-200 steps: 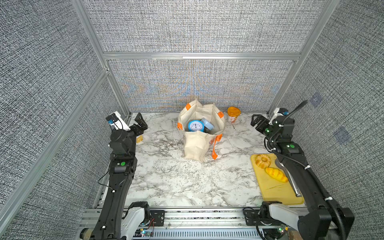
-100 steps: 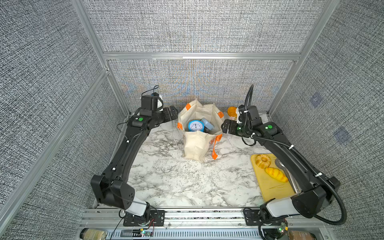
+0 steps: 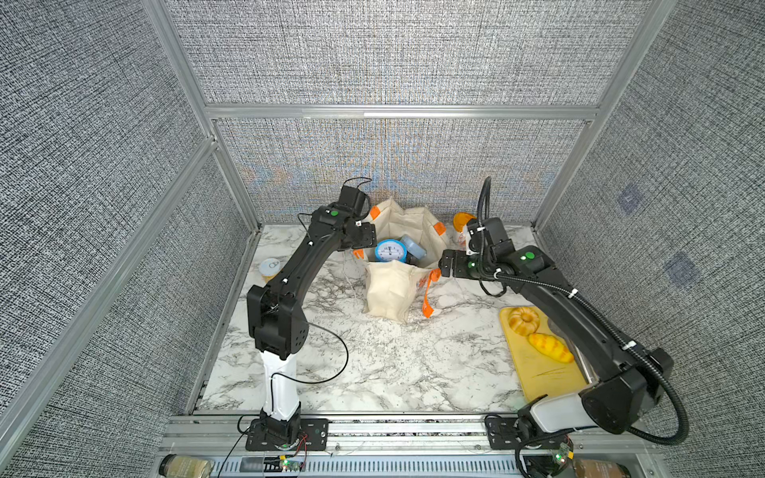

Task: Take the alarm clock out of the canvas bag
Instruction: Move the canvas bag to the center of the board.

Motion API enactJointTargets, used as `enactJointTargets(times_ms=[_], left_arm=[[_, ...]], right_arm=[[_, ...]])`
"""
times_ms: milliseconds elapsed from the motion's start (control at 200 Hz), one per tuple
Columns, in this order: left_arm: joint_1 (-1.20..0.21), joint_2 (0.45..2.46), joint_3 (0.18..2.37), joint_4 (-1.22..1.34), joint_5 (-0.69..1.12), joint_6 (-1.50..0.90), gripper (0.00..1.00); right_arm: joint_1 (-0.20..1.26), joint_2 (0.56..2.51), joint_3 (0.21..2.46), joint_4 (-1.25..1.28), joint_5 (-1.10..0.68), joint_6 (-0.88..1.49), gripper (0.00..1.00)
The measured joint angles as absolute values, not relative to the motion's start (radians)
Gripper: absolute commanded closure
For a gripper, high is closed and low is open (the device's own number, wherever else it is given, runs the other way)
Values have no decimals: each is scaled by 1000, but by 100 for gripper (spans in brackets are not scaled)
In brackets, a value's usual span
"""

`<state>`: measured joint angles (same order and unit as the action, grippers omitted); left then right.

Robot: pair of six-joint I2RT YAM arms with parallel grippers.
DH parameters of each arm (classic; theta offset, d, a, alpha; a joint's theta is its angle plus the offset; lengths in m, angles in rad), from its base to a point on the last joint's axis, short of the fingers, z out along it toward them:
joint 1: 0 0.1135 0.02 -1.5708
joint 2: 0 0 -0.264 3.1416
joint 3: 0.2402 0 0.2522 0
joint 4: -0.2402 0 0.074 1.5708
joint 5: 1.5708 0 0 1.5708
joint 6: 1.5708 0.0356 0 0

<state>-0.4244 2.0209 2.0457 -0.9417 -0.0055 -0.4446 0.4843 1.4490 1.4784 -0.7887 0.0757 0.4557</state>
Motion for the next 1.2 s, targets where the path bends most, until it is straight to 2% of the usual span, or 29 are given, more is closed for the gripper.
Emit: enactJointTargets(times_ms=[30,70,160,350,570,955,1200], left_arm=[[-428,2031,2054,-949,-11,-444,56],[-432,2035,2057,-958,-22,-440,72],[-443,2019,2058,-966,-36,-434,100],[-453,1929,2014,-988,-53,-426,100],[-482,1767,1855,-981,-53,-414,100],[-584,1441,1486,-918,-103,-332,100],[-625,1301,1370,-890,-113,-252,100]], right_arm=[[485,1450,1479,-789,75,453,3],[485,1452,1482,-792,73,449,3],[485,1457,1498,-805,73,446,4],[490,1460,1541,-828,78,443,5],[530,1475,1643,-842,80,467,7],[737,1637,1805,-855,54,543,10],[820,1753,1818,-849,18,588,21]])
